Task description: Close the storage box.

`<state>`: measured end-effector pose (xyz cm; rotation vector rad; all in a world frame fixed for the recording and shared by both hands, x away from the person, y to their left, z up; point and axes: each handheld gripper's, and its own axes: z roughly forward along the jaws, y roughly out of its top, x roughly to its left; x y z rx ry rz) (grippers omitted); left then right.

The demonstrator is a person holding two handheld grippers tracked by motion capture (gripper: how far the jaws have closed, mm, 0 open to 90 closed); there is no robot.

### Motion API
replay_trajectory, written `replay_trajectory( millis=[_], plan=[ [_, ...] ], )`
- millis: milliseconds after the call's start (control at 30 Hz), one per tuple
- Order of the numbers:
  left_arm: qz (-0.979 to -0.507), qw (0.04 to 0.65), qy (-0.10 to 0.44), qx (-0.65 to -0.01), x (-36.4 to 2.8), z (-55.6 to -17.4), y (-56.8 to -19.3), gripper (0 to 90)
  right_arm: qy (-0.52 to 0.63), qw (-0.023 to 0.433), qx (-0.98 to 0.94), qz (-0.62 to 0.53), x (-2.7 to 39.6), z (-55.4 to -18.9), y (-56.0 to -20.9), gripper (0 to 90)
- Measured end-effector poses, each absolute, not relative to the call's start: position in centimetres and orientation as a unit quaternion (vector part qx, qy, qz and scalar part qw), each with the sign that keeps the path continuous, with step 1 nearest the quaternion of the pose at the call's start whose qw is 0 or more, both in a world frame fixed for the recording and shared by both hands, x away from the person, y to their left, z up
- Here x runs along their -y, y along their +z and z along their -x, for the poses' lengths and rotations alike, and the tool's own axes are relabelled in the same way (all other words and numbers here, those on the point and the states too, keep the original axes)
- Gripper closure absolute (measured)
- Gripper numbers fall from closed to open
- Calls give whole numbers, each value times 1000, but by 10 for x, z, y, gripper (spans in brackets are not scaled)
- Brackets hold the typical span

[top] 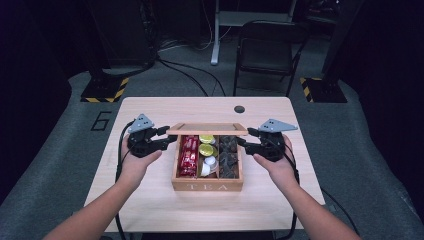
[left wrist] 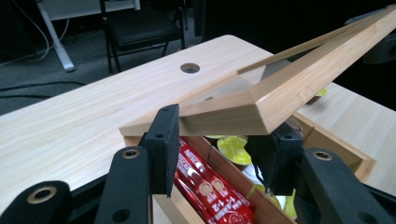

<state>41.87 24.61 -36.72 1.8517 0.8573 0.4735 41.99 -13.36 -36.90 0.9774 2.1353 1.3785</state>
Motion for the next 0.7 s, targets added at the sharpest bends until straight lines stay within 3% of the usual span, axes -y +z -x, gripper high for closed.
replay_trajectory(
  millis=[700],
  plan=[
    [-767,500,196,-352,-247,-400,-391,527,502,203,-769,-340,131,-400,-383,424]
  ],
)
